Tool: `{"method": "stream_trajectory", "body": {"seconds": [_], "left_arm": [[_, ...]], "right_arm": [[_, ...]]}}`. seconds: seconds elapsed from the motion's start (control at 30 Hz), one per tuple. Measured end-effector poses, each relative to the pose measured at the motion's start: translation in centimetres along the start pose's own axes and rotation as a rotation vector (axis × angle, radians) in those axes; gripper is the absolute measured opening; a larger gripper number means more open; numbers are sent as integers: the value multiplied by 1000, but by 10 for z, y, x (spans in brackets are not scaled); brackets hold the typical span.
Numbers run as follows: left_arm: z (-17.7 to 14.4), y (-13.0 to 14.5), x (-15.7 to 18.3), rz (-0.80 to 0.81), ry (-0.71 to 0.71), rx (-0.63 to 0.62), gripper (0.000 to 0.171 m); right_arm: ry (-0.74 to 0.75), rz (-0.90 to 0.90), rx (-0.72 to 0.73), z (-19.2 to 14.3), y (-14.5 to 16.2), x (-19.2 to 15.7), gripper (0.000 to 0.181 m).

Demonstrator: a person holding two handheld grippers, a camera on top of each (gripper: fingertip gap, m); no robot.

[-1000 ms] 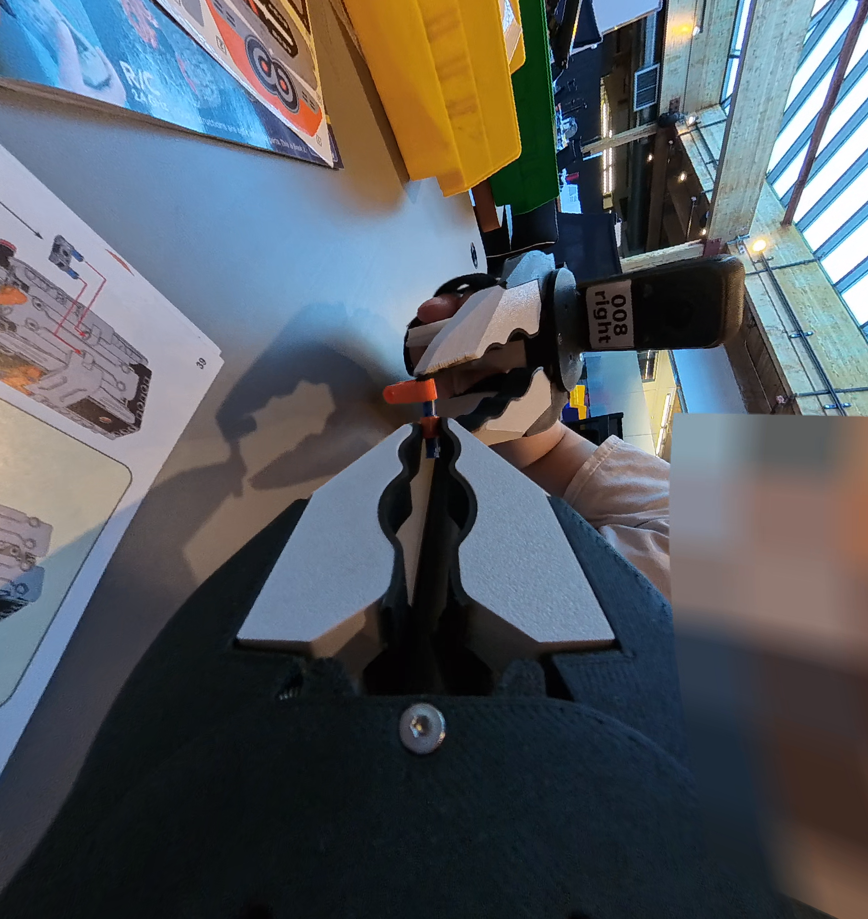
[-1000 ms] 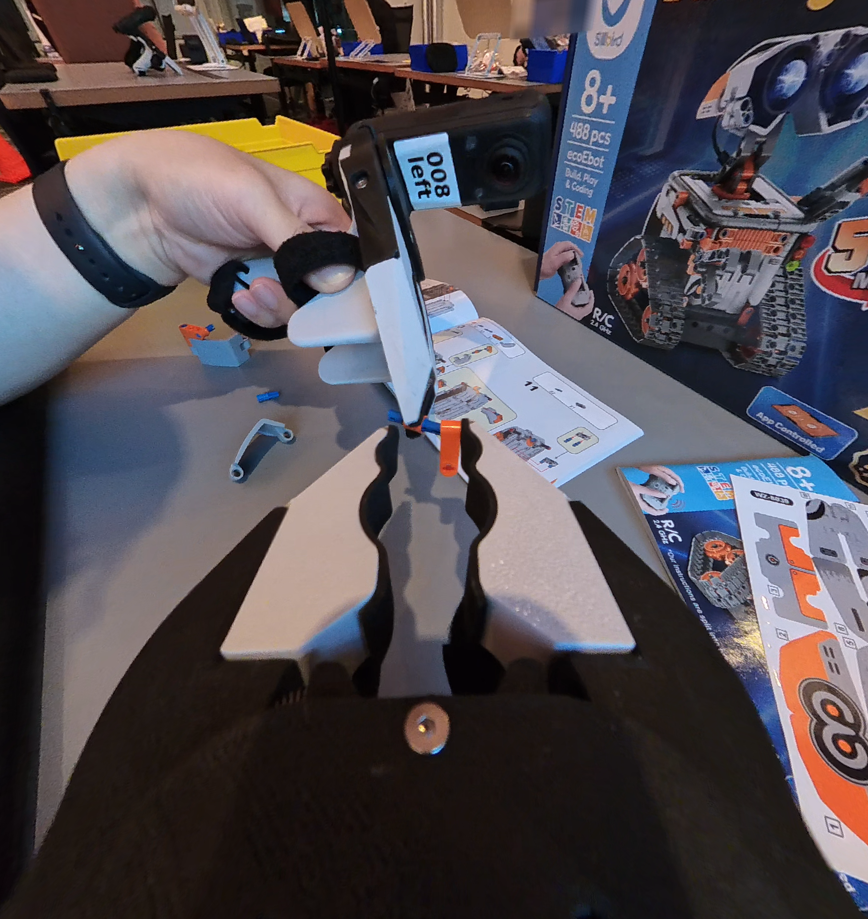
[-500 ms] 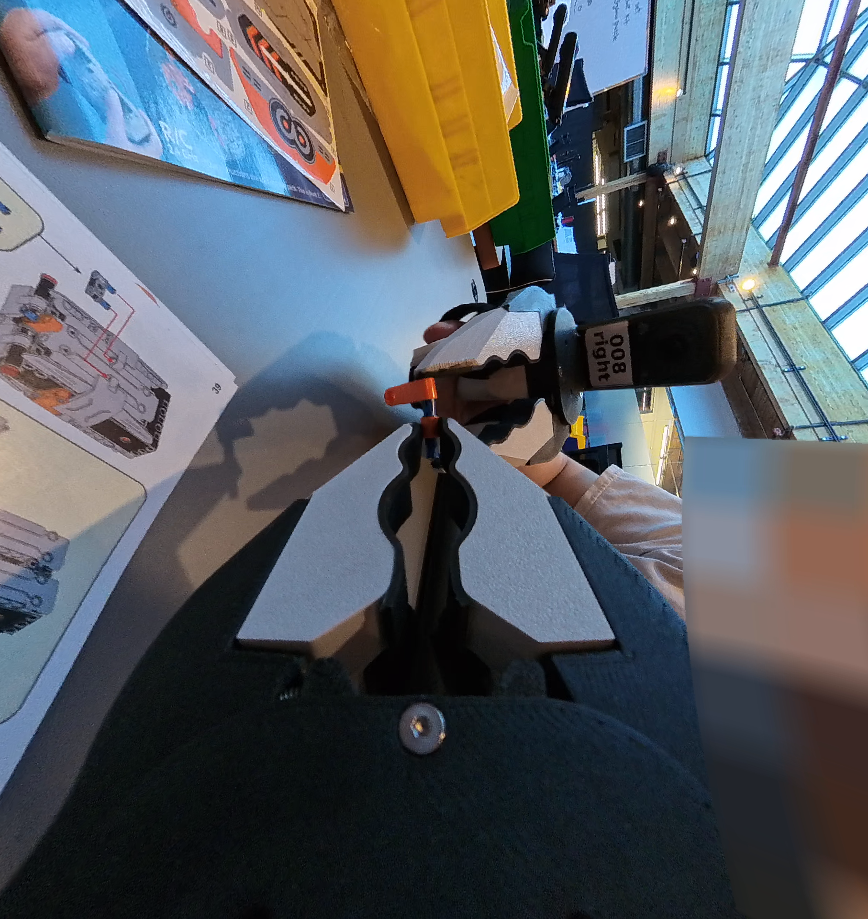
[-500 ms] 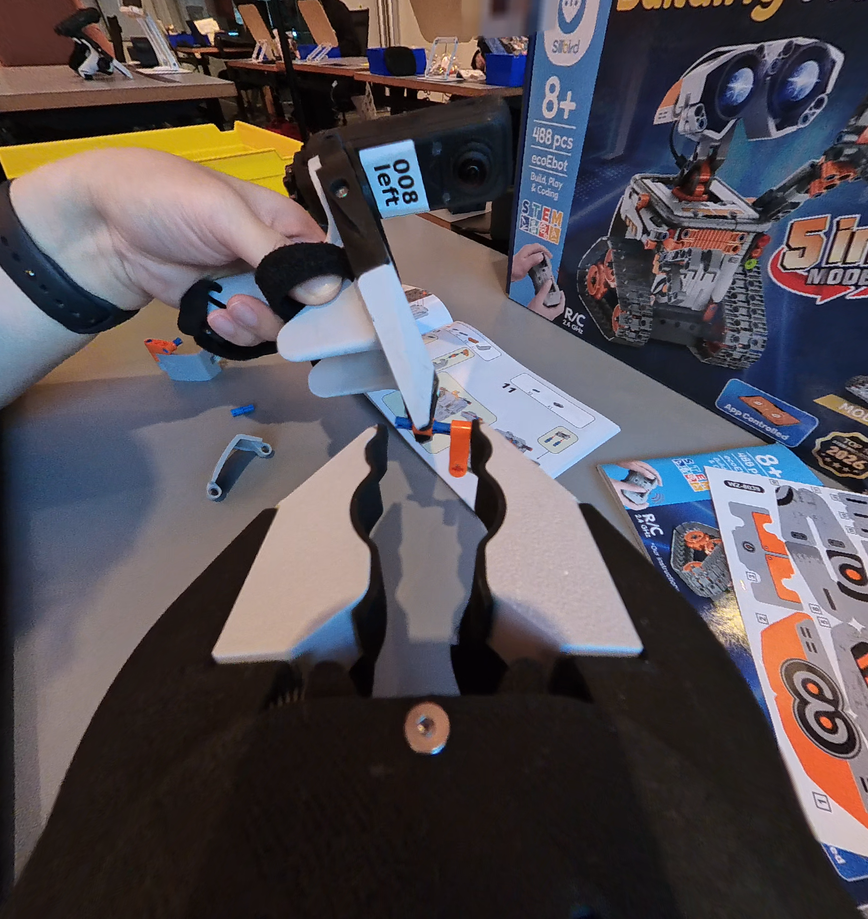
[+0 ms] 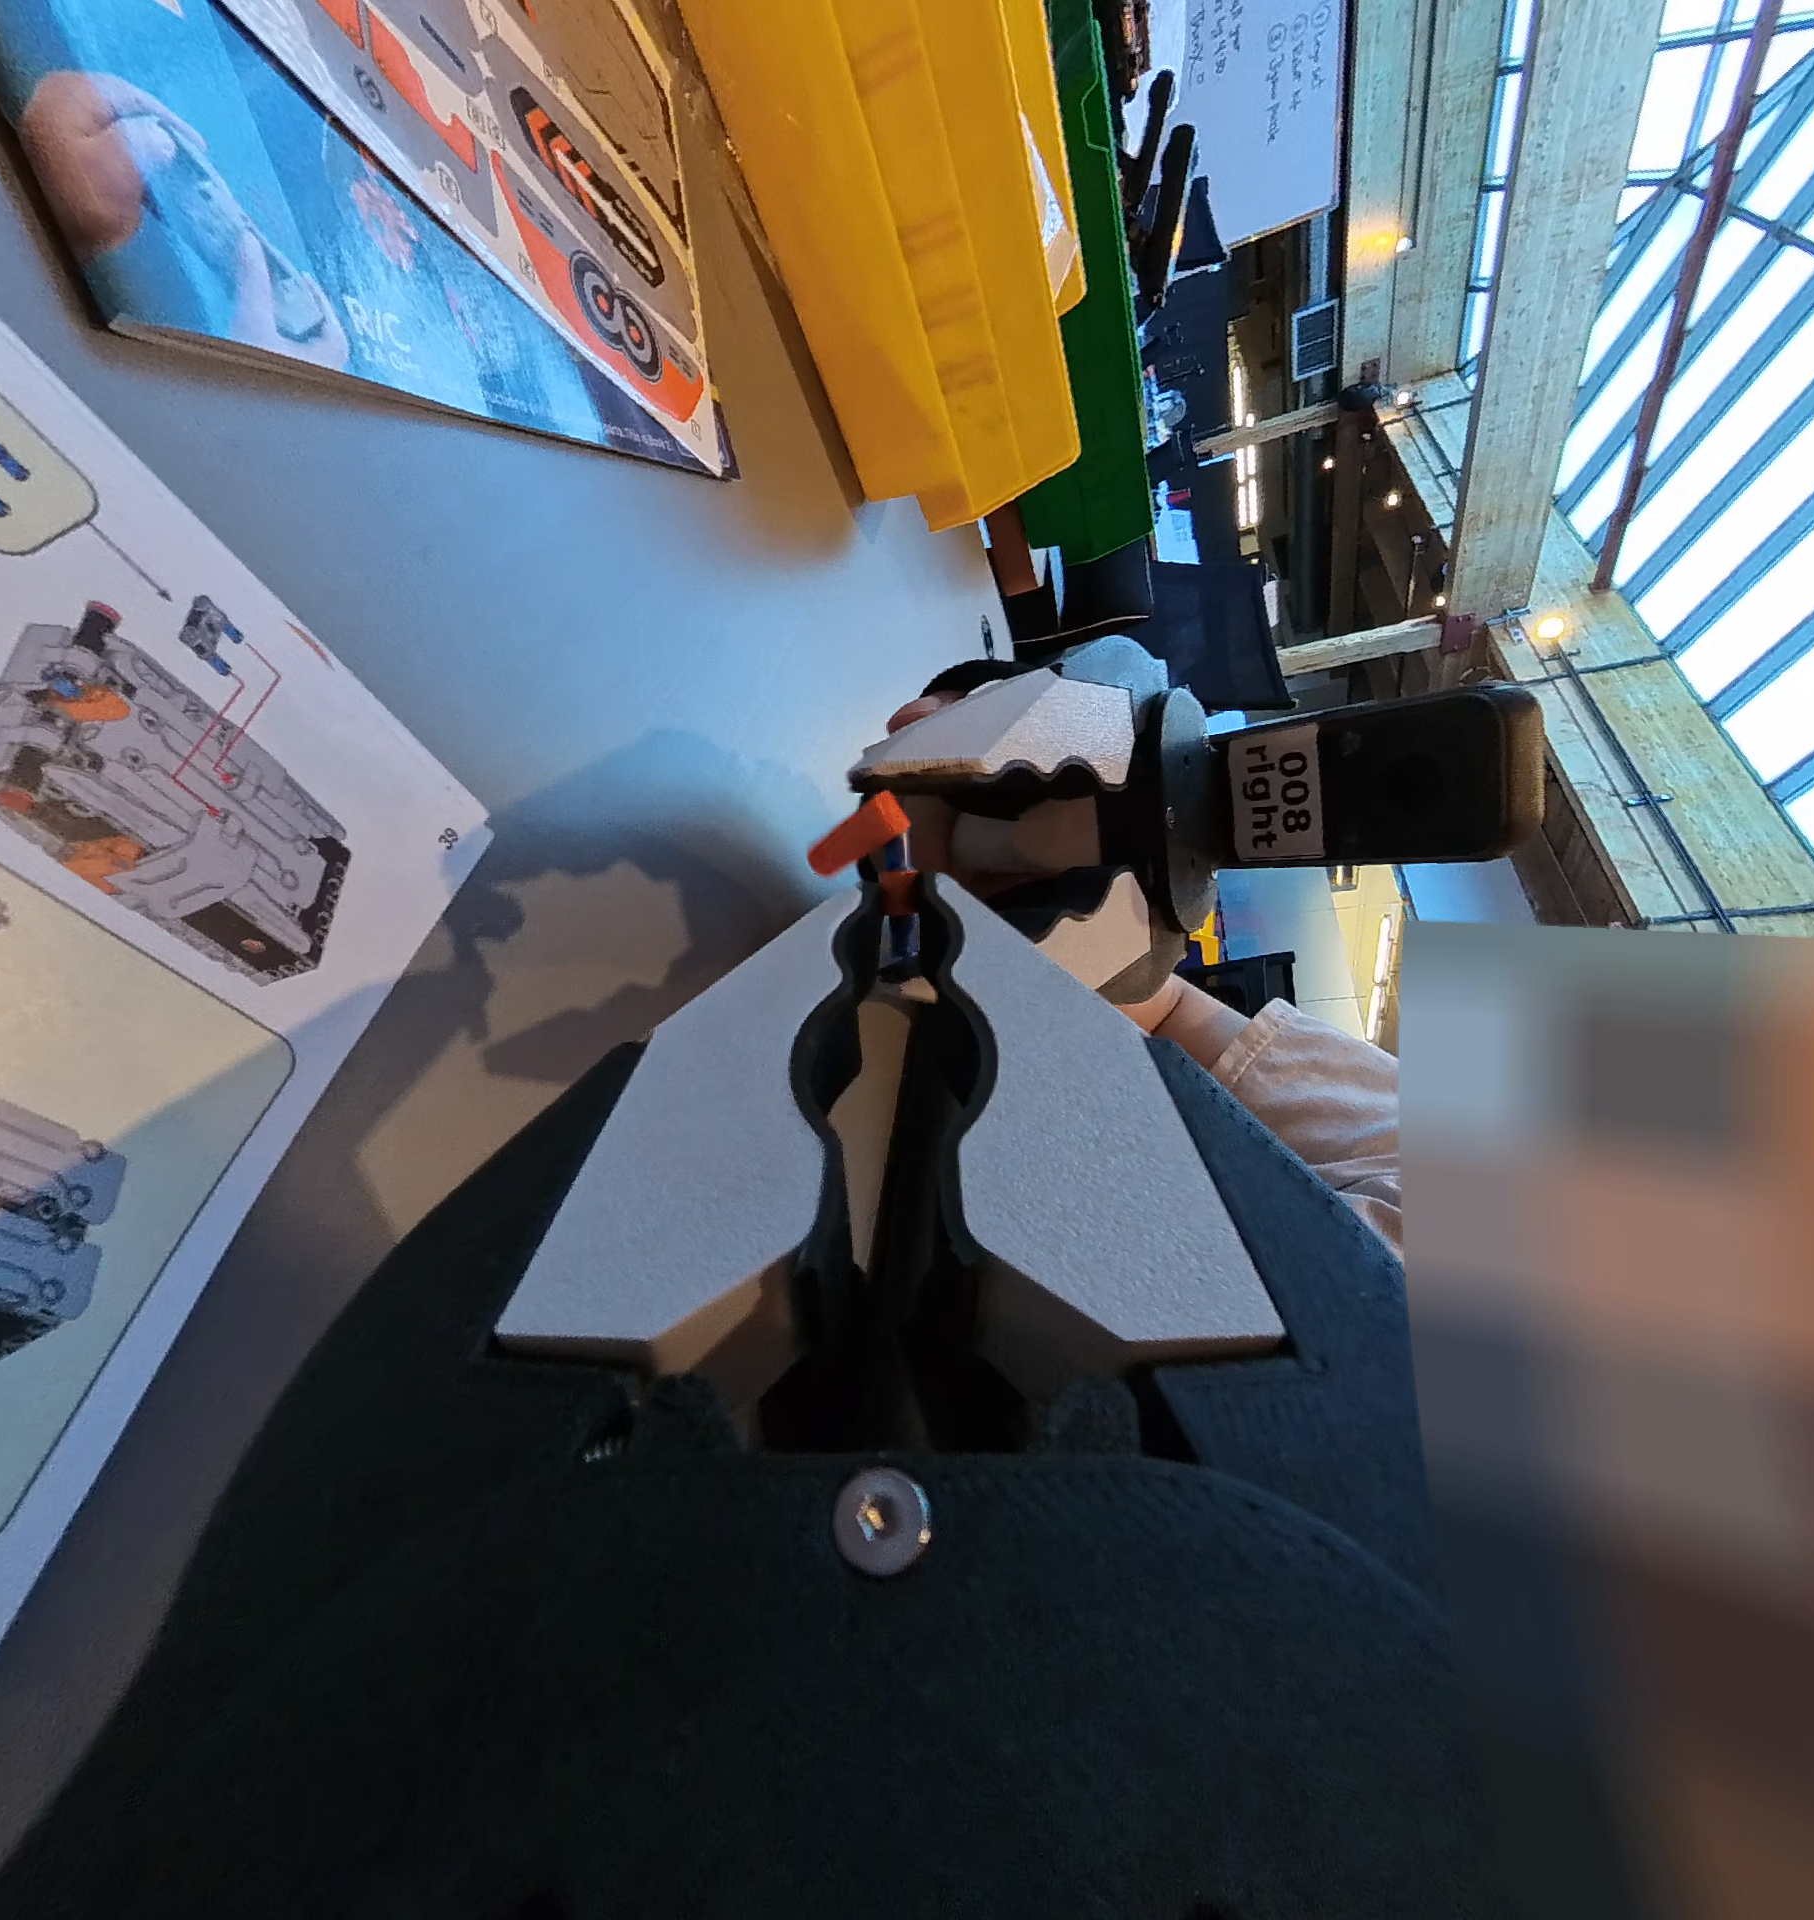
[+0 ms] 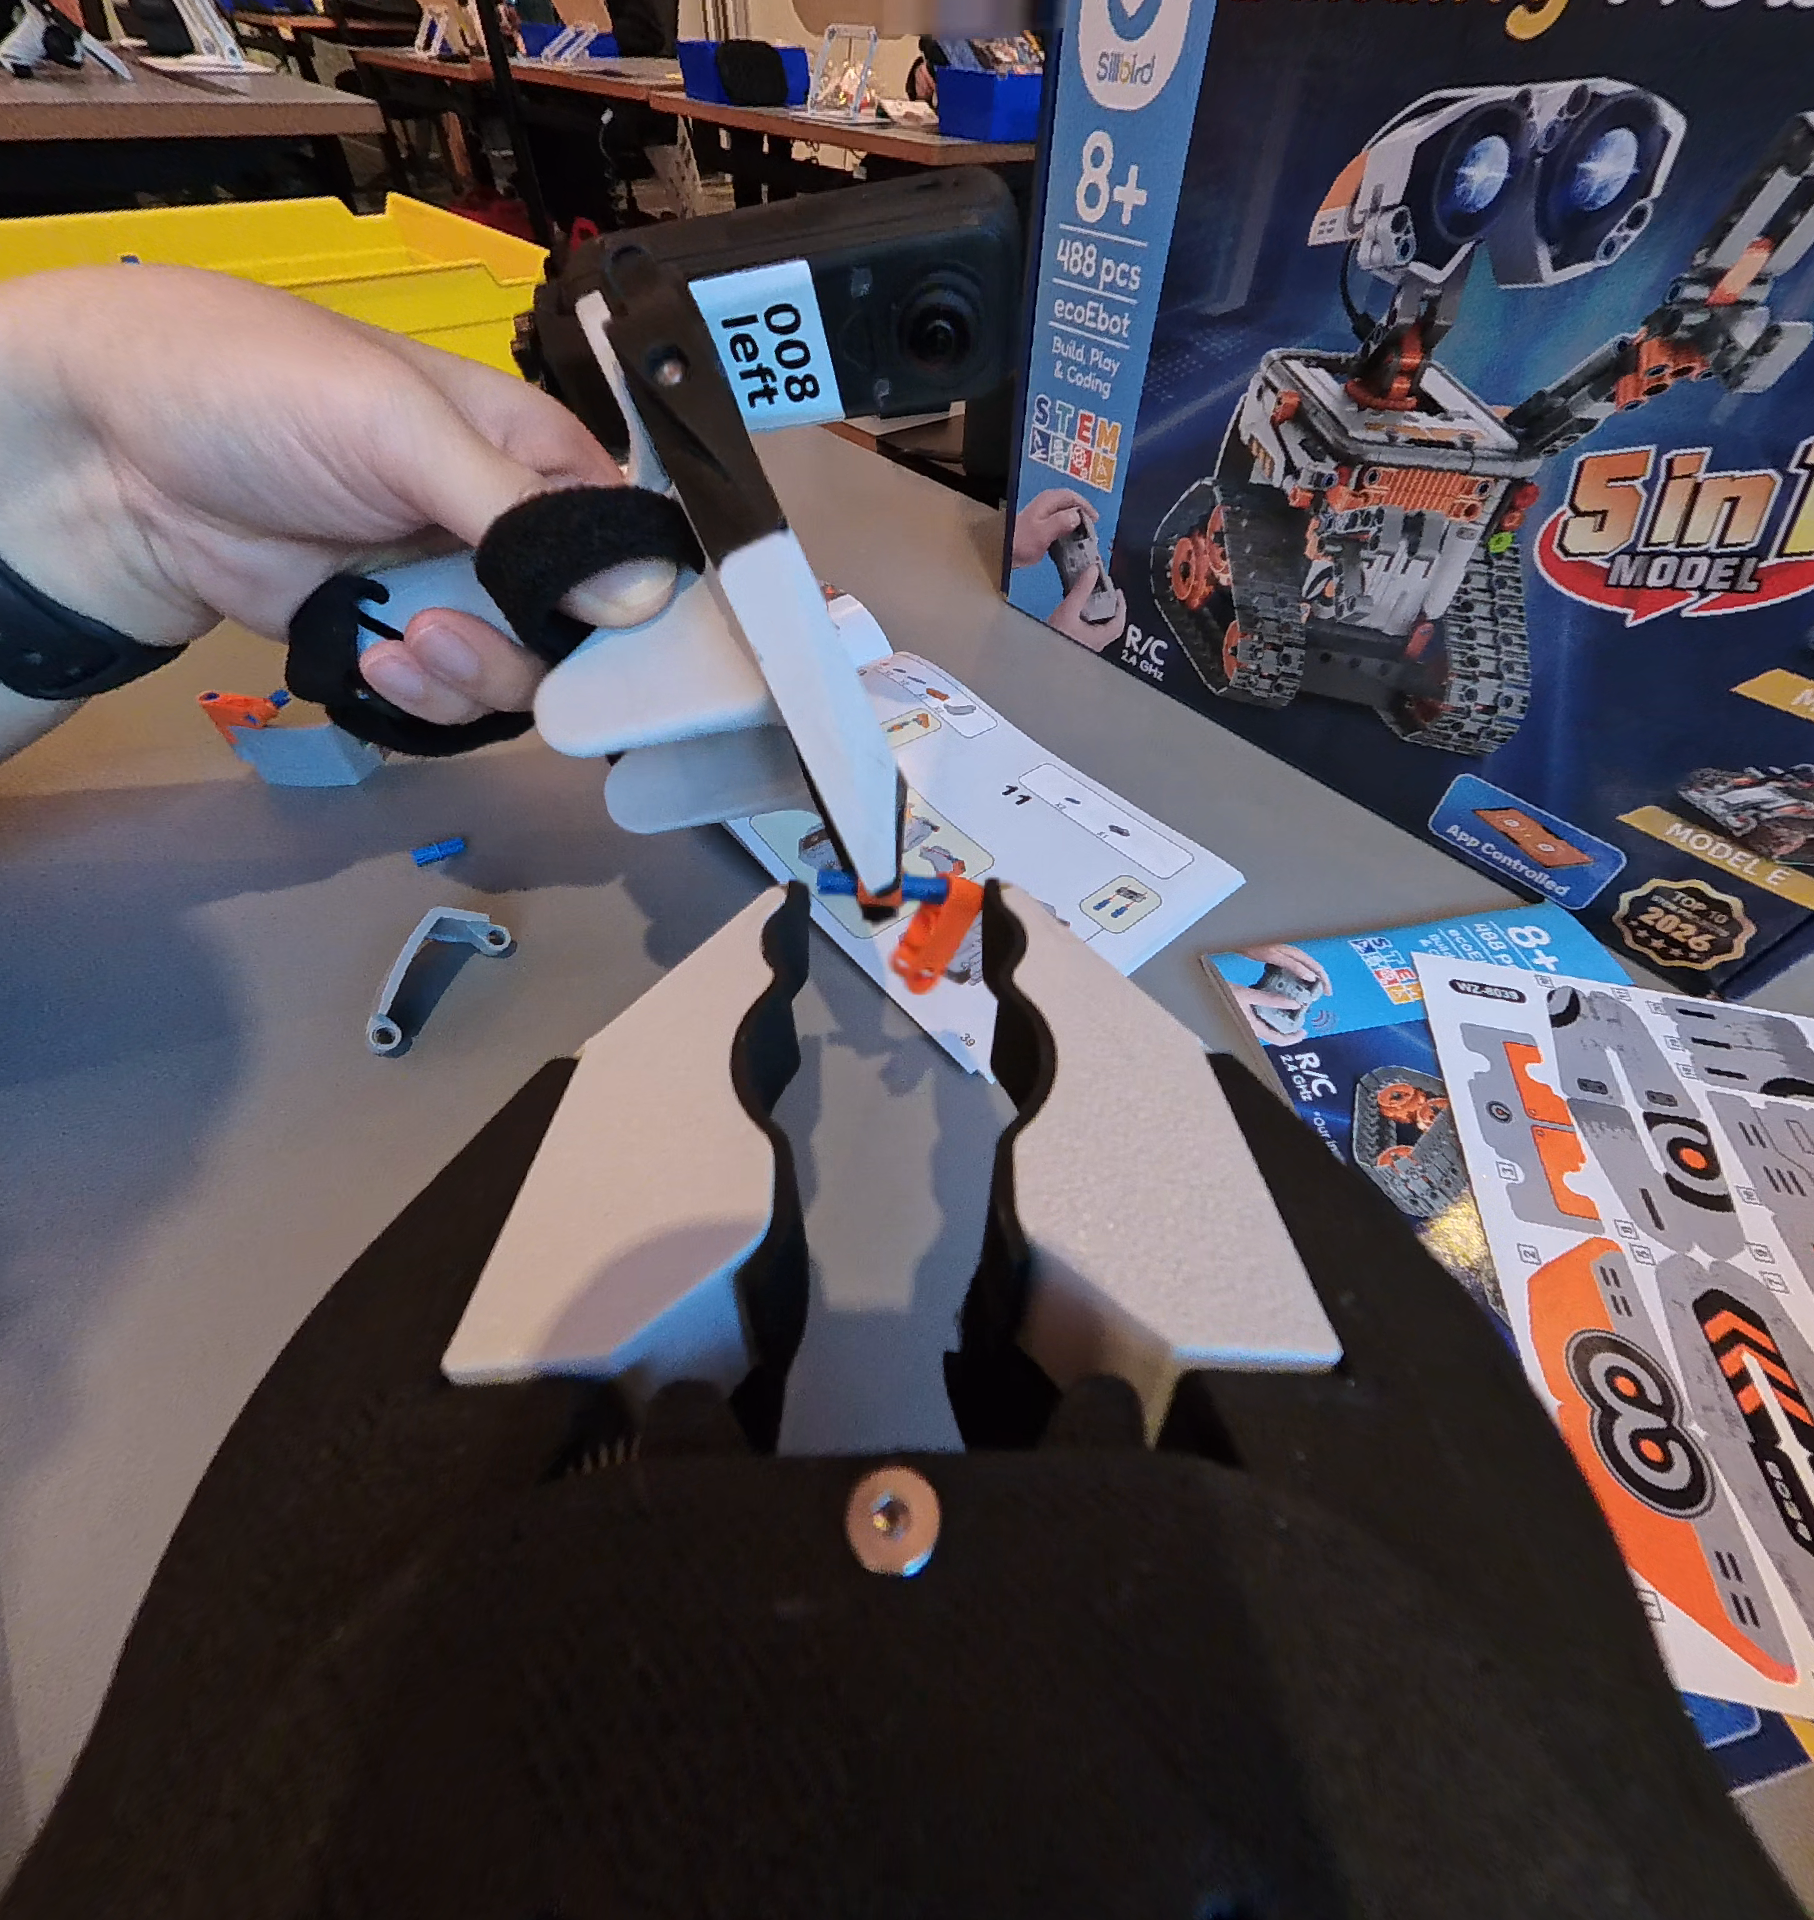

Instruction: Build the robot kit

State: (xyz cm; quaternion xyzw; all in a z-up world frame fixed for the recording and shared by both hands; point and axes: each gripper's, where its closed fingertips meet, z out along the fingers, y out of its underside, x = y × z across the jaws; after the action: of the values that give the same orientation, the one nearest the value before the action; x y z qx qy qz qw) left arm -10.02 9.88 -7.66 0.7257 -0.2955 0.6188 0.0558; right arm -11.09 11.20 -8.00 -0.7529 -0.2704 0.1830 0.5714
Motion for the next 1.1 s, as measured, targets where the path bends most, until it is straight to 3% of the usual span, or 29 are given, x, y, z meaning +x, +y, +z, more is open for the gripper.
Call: {"method": "stream_trajectory", "body": {"seconds": [0.5, 0.63, 0.83, 1.0, 1.1], "left_arm": [[-3, 0, -2, 1, -14, 0, 5], [-10, 1, -6, 2, -33, -12, 5], [-25, 1, -13, 11, -93, -16, 5], [-29, 3, -18, 26, -143, -27, 5], [-32, 3, -22, 30, -174, -28, 5]], "right_arm": [[-32, 31, -39, 2, 9, -2, 16], [43, -5, -103, -5, 24, 25, 19], [-16, 127, -235, -5, 55, 46, 22], [-81, -89, -327, 11, 57, 45, 20], [-60, 119, -364, 24, 52, 45, 19]]}}
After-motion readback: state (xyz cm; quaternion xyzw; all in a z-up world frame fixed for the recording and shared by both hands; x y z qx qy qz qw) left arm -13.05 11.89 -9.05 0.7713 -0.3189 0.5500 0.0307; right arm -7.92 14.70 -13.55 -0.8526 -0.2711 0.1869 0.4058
